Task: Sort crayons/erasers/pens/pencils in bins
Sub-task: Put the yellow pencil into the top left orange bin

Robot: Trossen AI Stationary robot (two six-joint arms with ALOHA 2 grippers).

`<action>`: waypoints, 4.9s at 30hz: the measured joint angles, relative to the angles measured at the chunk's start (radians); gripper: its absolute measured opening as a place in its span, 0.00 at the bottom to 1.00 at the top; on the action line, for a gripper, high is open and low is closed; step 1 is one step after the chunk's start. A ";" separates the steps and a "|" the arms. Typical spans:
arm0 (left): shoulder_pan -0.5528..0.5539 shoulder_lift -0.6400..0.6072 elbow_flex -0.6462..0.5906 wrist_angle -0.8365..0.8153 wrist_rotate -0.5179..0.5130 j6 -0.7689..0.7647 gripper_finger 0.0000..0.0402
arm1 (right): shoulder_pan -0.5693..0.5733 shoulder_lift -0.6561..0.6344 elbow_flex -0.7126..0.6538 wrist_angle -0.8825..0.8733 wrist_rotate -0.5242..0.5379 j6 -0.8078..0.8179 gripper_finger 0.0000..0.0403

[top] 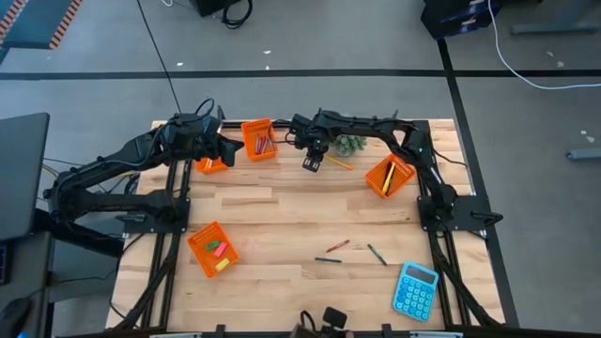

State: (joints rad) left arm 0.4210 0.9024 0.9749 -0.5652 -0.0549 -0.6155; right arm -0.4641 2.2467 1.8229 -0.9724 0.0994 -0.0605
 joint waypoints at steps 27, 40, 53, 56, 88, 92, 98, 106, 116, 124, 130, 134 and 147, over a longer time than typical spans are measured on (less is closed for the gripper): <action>0.000 0.000 0.000 -0.001 0.000 -0.029 0.06 | -0.071 0.003 -0.013 0.033 -0.084 -0.107 0.30; 0.000 0.000 0.000 -0.001 0.000 -0.034 0.06 | -0.037 0.030 -0.014 0.026 -0.098 -0.129 0.30; 0.000 0.000 0.000 -0.009 0.000 -0.054 0.04 | -0.040 0.029 -0.014 0.035 -0.099 -0.118 0.30; 0.000 0.000 0.000 -0.009 0.001 -0.053 0.04 | -0.040 0.030 -0.014 0.037 -0.106 -0.111 0.29; 0.000 0.000 0.000 -0.012 0.000 0.034 0.03 | -0.033 -0.077 -0.008 0.020 -0.159 -0.055 0.04; 0.000 0.000 0.000 -0.013 0.000 0.034 0.05 | -0.055 -0.064 -0.028 0.026 -0.172 -0.031 0.16; 0.000 0.000 0.000 -0.017 0.001 0.025 0.07 | -0.068 -0.063 -0.048 0.051 -0.174 -0.045 0.32; 0.000 0.000 0.000 -0.016 0.000 0.018 0.04 | -0.068 -0.063 -0.048 0.085 -0.175 -0.100 0.33; 0.000 0.000 0.000 -0.016 -0.015 0.022 0.05 | -0.068 -0.063 -0.048 0.116 -0.179 -0.143 0.33; 0.000 0.000 0.000 -0.016 -0.015 0.026 0.03 | -0.077 -0.063 -0.076 0.152 -0.179 -0.220 0.33; 0.000 0.000 0.000 -0.016 -0.015 0.026 0.05 | -0.077 -0.062 -0.164 0.151 -0.166 -0.210 0.33; 0.000 0.000 0.000 -0.016 -0.015 0.027 0.07 | -0.079 -0.064 -0.186 0.154 -0.142 -0.200 0.33; 0.001 0.000 0.000 -0.016 -0.016 0.060 0.03 | -0.079 -0.070 -0.100 0.109 -0.137 0.011 0.33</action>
State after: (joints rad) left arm 0.4220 0.9024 0.9752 -0.5809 -0.0711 -0.5552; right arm -0.5427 2.1764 1.7231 -0.8631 -0.0377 -0.0492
